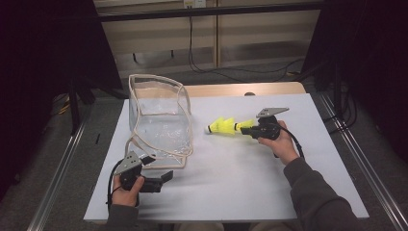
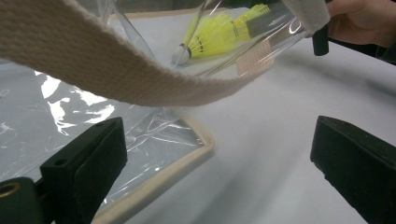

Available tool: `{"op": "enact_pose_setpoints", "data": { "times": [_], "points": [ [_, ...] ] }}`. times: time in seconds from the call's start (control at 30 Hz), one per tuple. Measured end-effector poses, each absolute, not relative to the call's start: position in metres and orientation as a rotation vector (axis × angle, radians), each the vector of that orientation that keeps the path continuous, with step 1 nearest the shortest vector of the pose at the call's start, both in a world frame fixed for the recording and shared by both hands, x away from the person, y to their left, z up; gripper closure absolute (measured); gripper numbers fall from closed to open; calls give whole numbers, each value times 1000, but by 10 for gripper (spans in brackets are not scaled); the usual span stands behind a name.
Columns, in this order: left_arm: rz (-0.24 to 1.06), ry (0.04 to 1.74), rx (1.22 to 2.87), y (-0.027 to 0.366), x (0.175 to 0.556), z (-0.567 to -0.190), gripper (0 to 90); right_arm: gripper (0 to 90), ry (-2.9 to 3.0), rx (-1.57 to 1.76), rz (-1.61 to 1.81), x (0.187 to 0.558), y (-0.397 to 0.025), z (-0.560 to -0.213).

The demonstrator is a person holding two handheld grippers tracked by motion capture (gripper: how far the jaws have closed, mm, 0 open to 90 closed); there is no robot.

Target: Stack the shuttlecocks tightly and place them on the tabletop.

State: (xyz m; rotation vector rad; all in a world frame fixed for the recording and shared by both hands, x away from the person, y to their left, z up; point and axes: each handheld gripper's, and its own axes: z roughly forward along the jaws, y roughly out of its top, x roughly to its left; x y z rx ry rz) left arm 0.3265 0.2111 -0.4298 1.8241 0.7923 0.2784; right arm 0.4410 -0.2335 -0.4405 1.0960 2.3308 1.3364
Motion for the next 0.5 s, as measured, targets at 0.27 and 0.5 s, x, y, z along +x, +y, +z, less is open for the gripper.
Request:
{"op": "enact_pose_setpoints", "data": {
  "times": [0.27,0.5],
  "points": [
    [276,794,1824,211,327,-430,38,887,2345,1085,1335,443,-228,-443],
    [276,793,1823,211,327,-430,39,887,2360,1074,1330,444,-224,-445]
  ]
}}
